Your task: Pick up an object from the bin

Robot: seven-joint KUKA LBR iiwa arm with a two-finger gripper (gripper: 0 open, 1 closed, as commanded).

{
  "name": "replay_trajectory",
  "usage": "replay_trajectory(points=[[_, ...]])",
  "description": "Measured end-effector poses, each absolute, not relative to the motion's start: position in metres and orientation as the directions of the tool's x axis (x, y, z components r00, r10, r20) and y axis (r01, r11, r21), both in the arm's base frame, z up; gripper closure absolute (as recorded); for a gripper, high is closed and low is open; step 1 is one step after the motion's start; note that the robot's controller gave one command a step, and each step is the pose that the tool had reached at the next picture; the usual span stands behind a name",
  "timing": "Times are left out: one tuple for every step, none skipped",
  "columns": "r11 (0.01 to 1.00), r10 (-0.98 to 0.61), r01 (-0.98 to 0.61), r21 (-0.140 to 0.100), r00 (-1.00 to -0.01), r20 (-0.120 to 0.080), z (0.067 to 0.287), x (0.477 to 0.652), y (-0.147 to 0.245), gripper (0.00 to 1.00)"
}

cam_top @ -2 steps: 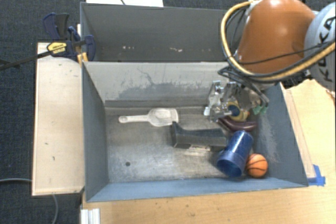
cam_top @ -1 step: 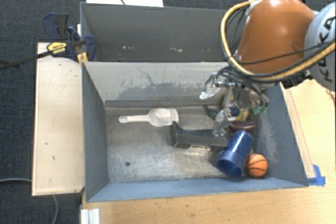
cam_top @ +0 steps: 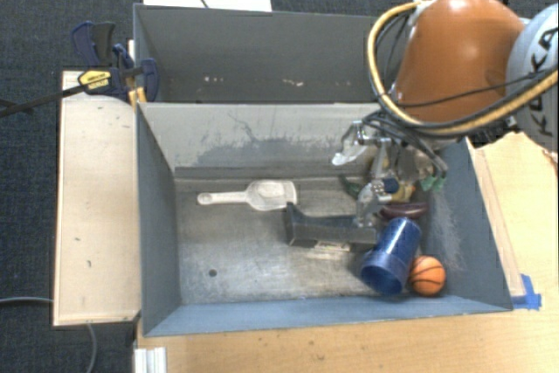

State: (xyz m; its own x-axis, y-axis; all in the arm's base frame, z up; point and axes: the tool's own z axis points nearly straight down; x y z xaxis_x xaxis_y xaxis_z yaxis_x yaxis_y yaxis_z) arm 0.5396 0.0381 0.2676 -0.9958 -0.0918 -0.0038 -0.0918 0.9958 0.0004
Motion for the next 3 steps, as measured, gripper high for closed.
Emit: replay_trajectory(points=[[1.000,-0.013,-0.013,0.002,-1.000,-0.013,0.244,0.520,0.030,0.00],[0.998,0.059,0.059,0.001,-0.998,-0.007,0.182,0.510,0.032,0.00],[1.000,0.003,0.003,0.000,-1.000,-0.016,0.082,0.530,0.048,1.00]])
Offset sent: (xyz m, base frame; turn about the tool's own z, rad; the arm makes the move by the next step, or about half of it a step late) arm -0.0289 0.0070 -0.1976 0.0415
